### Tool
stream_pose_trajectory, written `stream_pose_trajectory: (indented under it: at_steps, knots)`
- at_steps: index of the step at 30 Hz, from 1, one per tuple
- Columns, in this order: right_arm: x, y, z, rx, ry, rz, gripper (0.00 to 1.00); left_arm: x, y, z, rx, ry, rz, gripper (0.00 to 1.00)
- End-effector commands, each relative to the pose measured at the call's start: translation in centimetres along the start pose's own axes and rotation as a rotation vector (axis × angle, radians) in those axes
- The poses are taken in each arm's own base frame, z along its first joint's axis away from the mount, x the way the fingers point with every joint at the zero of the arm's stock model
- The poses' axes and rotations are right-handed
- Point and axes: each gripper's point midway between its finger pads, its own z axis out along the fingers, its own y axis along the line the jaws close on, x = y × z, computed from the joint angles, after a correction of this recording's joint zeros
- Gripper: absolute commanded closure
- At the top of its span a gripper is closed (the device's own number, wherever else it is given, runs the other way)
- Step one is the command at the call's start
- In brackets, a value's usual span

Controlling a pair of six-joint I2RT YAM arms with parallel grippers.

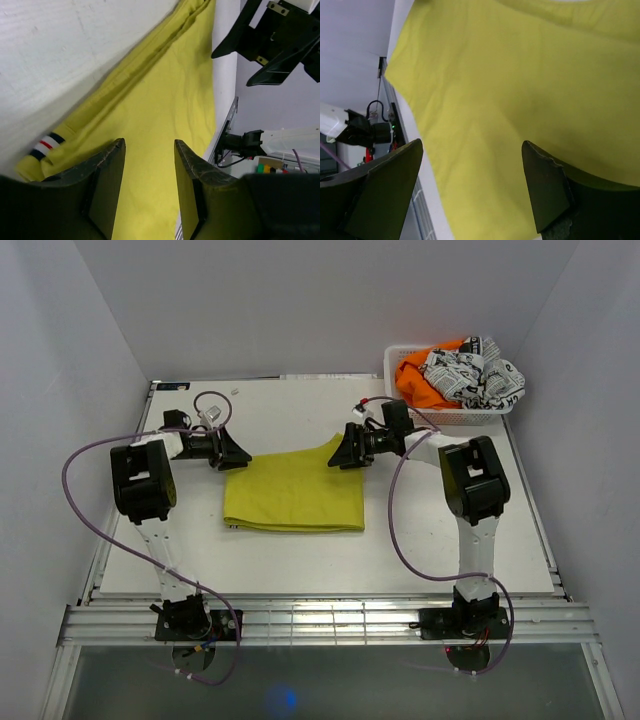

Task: Fold and stack the trousers
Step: Fold the trousers, then neatly place the folded trousers to the corner

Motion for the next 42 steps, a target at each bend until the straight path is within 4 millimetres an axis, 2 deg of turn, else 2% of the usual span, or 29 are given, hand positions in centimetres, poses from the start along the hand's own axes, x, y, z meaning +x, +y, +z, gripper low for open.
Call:
stream_pose_trajectory:
  at_steps: [1,2,3,4,5,6,7,8,10,11,12,14,18,20,24,27,28,30,31,32,33,34,35,36,37,38,39,40,42]
  knots:
    - [-0.4,6.1,-3.9,-0.037,-0.032,-0.1,0.15,1.6,-4.6,-3.1,-0.011,0.026,0.168,0.45]
    - [-0.2,8.4,-5.1,-0.058,-0.047,-0.118,0.15,2.4,-7.1,-4.0,0.02,0.02,0.208,0.45]
    - [0.7,9.1,-5.4,-0.072,-0.039,-0.109,0.15,3.9,-7.9,-4.4,0.033,0.034,0.187,0.44]
    - [3.3,8.9,-5.5,-0.084,-0.001,-0.054,0.15,5.1,-8.6,-4.6,0.046,0.041,0.176,0.44]
    - [4.2,9.4,-5.7,-0.094,0.005,-0.049,0.16,7.5,-8.5,-4.6,0.064,0.064,0.123,0.44]
    - [4.8,10.4,-5.8,-0.11,0.006,-0.068,0.16,8.5,-9.4,-4.9,0.074,0.061,0.12,0.44]
    - [7.0,10.0,-5.7,-0.116,0.039,-0.027,0.16,9.6,-9.5,-4.9,0.088,0.07,0.088,0.44]
    - [8.0,10.0,-5.6,-0.125,0.053,-0.015,0.16,11.6,-9.2,-4.7,0.104,0.091,0.02,0.44]
    - [9.9,9.8,-5.1,-0.131,0.085,-0.001,0.17,13.2,-8.9,-4.5,0.125,0.114,-0.053,0.44]
    - [11.4,9.0,-4.8,-0.127,0.11,0.036,0.18,13.9,-8.5,-4.3,0.128,0.127,-0.09,0.45]
    - [12.2,8.7,-4.6,-0.13,0.125,0.05,0.19,15.1,-7.7,-4.0,0.135,0.15,-0.148,0.45]
    - [13.2,8.0,-4.3,-0.133,0.143,0.078,0.2,15.9,-6.9,-3.6,0.138,0.171,-0.194,0.47]
    - [14.6,5.1,-2.7,-0.11,0.2,0.15,0.21,16.3,-4.0,-2.9,0.122,0.186,-0.28,0.47]
    - [15.4,3.2,-1.9,-0.077,0.235,0.192,0.23,16.1,-1.6,-2.8,0.073,0.178,-0.352,0.47]
    - [13.5,1.7,-0.5,-0.054,0.223,0.186,0.24,14.1,3.3,-4.2,-0.043,0.08,-0.401,0.47]
    - [11.5,2.3,0.1,-0.072,0.195,0.159,0.24,11.2,6.5,-7.3,-0.146,-0.045,-0.39,0.47]
    - [11.0,2.7,0.1,-0.079,0.191,0.15,0.23,9.6,6.6,-8.1,-0.167,-0.071,-0.354,0.46]
    - [9.6,4.3,-0.1,-0.106,0.171,0.12,0.21,7.8,5.1,-9.4,-0.19,-0.087,-0.247,0.44]
    - [8.9,5.8,-0.6,-0.151,0.164,0.109,0.2,6.9,4.0,-9.9,-0.199,-0.101,-0.188,0.42]
    - [7.4,8.2,-1.5,-0.181,0.13,0.057,0.18,5.9,3.0,-10.6,-0.235,-0.115,-0.12,0.41]
    - [6.4,9.7,-2.1,-0.198,0.102,0.027,0.15,4.4,0.5,-12.0,-0.279,-0.159,-0.012,0.4]
    - [5.5,10.7,-2.7,-0.2,0.078,-0.011,0.12,3.9,-1.1,-12.1,-0.313,-0.162,0.052,0.36]
    - [4.1,12.9,-4.2,-0.202,0.03,-0.082,0.08,3.3,-2.5,-12.5,-0.356,-0.176,0.111,0.33]
    - [3.3,13.7,-5.1,-0.187,0.0,-0.119,0.02,2.6,-3.5,-13.2,-0.439,-0.198,0.16,0.29]
    - [2.8,13.3,-5.8,-0.125,-0.027,-0.156,0.04,2.2,-7.1,-13.1,-0.456,-0.227,0.274,0.25]
    - [1.5,14.3,-7.5,-0.087,-0.078,-0.212,0.09,2.0,-8.6,-13.0,-0.486,-0.247,0.314,0.11]
    - [1.0,14.2,-8.4,-0.046,-0.097,-0.23,0.1,1.3,-8.8,-13.2,-0.594,-0.301,0.301,0.02]
    - [1.1,13.2,-9.2,0.024,-0.1,-0.248,0.1,1.9,-11.6,-11.4,-0.594,-0.291,0.379,0.02]
    - [0.1,13.2,-11.4,0.092,-0.143,-0.284,0.1,2.4,-12.9,-9.7,-0.649,-0.298,0.407,0.02]
